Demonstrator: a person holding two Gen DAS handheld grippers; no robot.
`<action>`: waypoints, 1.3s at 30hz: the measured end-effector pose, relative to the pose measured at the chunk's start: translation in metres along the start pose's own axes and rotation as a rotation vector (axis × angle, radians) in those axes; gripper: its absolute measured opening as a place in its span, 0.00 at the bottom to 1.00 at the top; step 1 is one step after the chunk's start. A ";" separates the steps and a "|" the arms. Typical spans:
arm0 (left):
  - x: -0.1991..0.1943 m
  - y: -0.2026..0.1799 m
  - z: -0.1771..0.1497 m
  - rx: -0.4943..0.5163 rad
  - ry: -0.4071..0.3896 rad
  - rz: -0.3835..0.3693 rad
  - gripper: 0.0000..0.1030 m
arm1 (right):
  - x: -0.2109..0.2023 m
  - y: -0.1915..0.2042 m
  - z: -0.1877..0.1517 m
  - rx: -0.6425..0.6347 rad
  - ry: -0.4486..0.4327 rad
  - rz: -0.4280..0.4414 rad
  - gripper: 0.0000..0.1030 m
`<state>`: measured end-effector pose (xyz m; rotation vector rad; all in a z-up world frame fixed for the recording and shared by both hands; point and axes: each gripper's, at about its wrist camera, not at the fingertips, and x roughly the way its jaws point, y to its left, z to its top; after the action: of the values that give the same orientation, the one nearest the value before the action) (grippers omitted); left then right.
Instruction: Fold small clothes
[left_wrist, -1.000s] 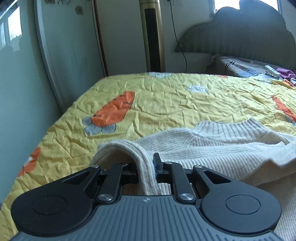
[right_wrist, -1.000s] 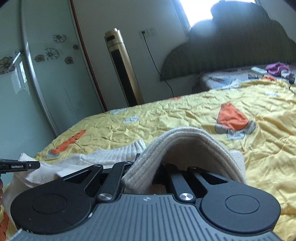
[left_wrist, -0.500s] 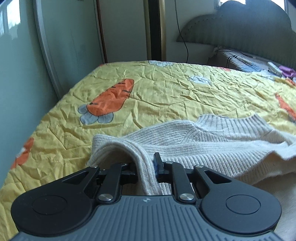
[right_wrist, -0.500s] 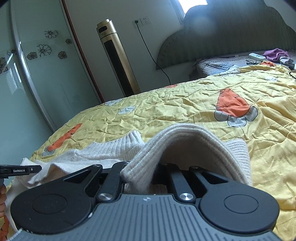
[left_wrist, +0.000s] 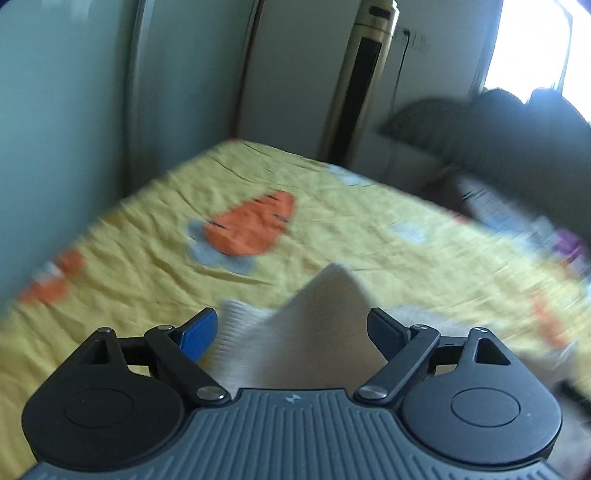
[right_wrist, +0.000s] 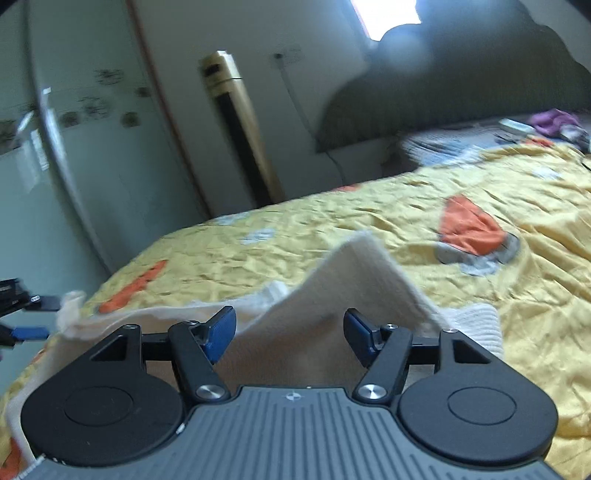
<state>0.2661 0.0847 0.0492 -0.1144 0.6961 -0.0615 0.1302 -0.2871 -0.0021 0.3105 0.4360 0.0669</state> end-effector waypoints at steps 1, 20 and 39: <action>0.002 -0.008 -0.003 0.063 -0.004 0.052 0.86 | 0.000 0.006 -0.001 -0.037 0.009 0.010 0.67; -0.009 0.033 -0.063 0.198 0.104 0.073 0.86 | -0.028 0.013 -0.018 -0.223 0.073 -0.092 0.86; -0.005 0.089 -0.088 0.003 0.219 -0.494 1.00 | -0.082 -0.119 -0.041 0.354 0.317 0.284 0.97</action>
<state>0.2076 0.1661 -0.0257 -0.2779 0.8733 -0.5550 0.0386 -0.3991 -0.0409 0.7151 0.7179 0.3221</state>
